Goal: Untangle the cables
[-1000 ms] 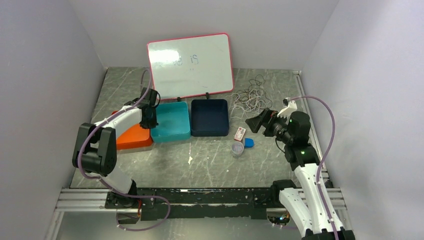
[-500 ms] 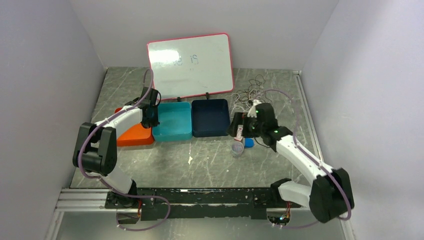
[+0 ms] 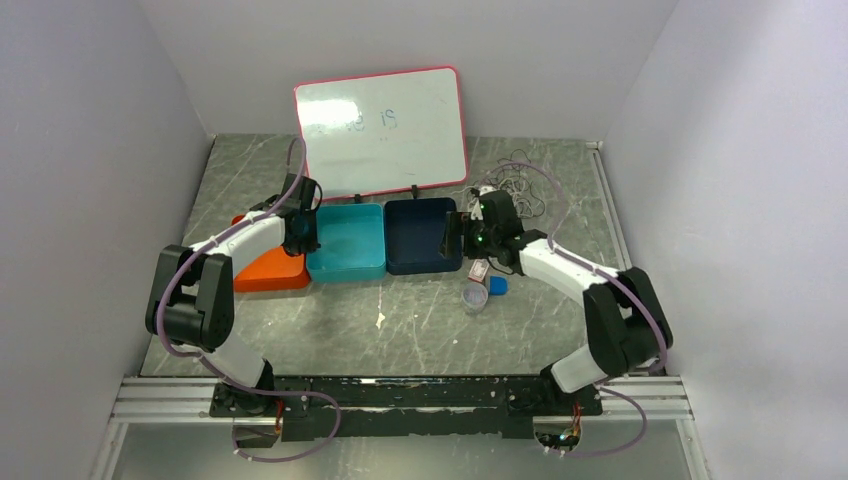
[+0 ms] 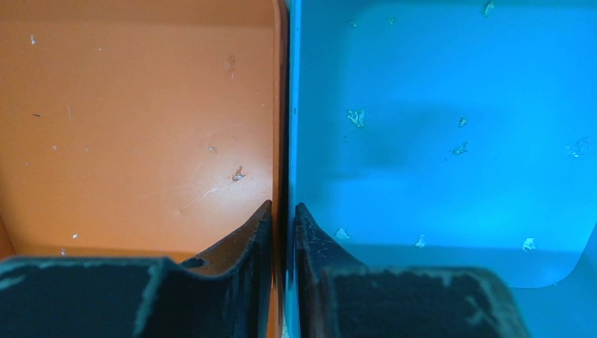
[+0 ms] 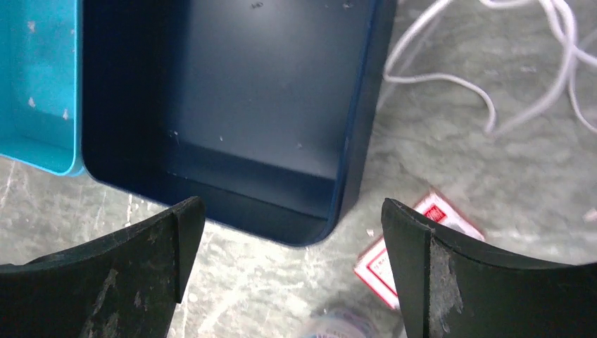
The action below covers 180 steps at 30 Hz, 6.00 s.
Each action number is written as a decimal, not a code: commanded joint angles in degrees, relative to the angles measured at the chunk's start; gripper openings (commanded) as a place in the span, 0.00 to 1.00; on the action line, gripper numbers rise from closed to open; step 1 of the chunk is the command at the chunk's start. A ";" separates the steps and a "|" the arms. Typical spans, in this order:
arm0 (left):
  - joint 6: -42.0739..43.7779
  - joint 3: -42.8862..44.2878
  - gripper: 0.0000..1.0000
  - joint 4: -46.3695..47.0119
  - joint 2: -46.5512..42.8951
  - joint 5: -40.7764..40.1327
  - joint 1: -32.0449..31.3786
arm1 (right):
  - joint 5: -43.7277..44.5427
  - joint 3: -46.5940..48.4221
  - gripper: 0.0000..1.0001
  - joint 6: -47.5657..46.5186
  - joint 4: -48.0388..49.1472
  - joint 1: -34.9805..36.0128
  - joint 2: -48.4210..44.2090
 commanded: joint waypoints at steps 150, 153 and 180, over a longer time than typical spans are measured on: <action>3.27 5.25 0.97 36.38 -23.22 21.50 -28.41 | -3.82 35.14 0.00 0.01 -31.23 -7.29 -29.95; 2.81 3.01 0.96 37.70 -24.75 21.44 -28.38 | -5.08 39.95 0.00 0.87 -32.26 -7.29 -28.76; 4.21 2.09 0.89 59.22 -13.36 24.04 -36.16 | -5.07 56.73 0.00 7.60 -26.99 -7.45 -24.25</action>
